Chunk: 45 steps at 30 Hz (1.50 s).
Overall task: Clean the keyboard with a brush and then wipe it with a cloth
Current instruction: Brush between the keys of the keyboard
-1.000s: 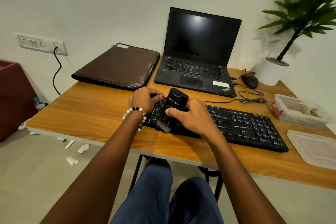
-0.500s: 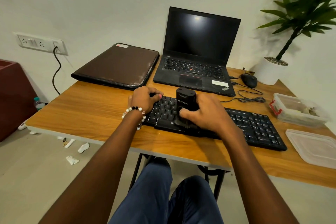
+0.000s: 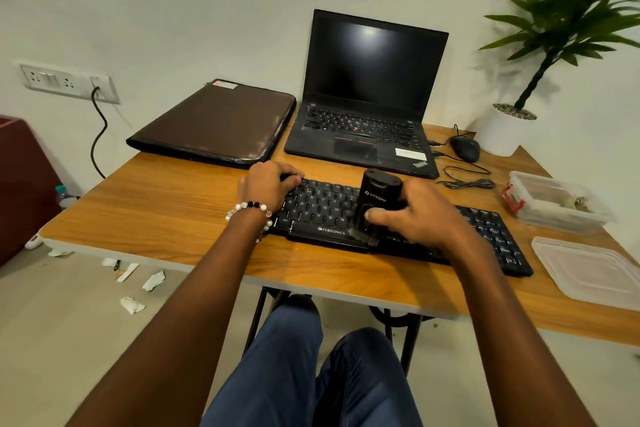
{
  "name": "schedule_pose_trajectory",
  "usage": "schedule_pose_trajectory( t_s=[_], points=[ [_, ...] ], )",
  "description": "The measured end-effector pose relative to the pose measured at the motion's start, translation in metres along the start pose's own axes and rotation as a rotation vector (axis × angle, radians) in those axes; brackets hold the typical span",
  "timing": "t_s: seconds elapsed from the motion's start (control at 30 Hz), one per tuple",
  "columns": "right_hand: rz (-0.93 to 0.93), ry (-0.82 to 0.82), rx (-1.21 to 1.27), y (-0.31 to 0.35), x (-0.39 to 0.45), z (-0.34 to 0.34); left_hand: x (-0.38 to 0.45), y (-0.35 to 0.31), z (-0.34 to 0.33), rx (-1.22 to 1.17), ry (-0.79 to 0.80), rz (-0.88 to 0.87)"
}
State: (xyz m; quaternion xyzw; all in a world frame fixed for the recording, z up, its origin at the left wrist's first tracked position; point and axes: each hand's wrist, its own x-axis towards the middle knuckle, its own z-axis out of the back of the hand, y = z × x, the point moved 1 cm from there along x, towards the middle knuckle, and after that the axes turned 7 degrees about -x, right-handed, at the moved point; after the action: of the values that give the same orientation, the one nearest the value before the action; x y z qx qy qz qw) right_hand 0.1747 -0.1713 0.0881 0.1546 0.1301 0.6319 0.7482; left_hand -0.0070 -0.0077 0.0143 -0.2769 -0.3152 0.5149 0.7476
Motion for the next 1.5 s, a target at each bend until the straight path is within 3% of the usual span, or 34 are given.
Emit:
schedule_pose_trajectory(
  t_s=[0.07,0.17,0.37,0.47,0.6,0.73,0.83,0.9,1.1,1.17,1.3,1.5],
  points=[
    [-0.012,-0.053,-0.078,-0.001,-0.001,0.005,0.0,-0.001,0.0,0.016,0.001,-0.006],
    [0.01,-0.098,0.089,0.002,-0.005,-0.003,-0.002,-0.003,0.0,0.066,-0.003,-0.039],
    [-0.097,0.02,0.226,-0.017,-0.015,0.005,-0.004,-0.017,0.001,0.362,-0.002,-0.112],
    [-0.155,-0.154,0.261,-0.029,-0.009,0.017,-0.002,-0.031,-0.003,0.346,0.035,-0.133],
    [-0.262,-0.413,0.516,-0.038,0.012,0.018,-0.003,-0.056,-0.013,0.072,0.368,-0.251],
    [-0.309,-0.45,0.545,-0.042,0.04,0.011,-0.008,-0.068,-0.023,0.383,0.766,-0.279],
    [-0.28,-0.37,0.584,-0.043,0.055,0.002,-0.007,-0.069,-0.026,0.515,0.848,-0.272],
    [-0.244,-0.33,0.495,-0.046,0.06,-0.002,-0.006,-0.069,-0.028,0.514,0.854,-0.258],
    [-0.165,-0.274,-0.125,-0.053,0.063,0.018,-0.006,-0.067,-0.032,0.496,0.836,-0.225],
    [-0.139,-0.306,-0.092,-0.047,0.064,0.02,-0.007,-0.066,-0.033,0.483,0.824,-0.219],
    [-0.124,-0.281,0.22,-0.039,0.064,0.01,-0.007,-0.066,-0.033,0.467,0.829,-0.21],
    [-0.209,-0.261,-0.091,-0.051,0.064,0.015,-0.008,-0.064,-0.033,0.439,0.818,-0.215]
  ],
)
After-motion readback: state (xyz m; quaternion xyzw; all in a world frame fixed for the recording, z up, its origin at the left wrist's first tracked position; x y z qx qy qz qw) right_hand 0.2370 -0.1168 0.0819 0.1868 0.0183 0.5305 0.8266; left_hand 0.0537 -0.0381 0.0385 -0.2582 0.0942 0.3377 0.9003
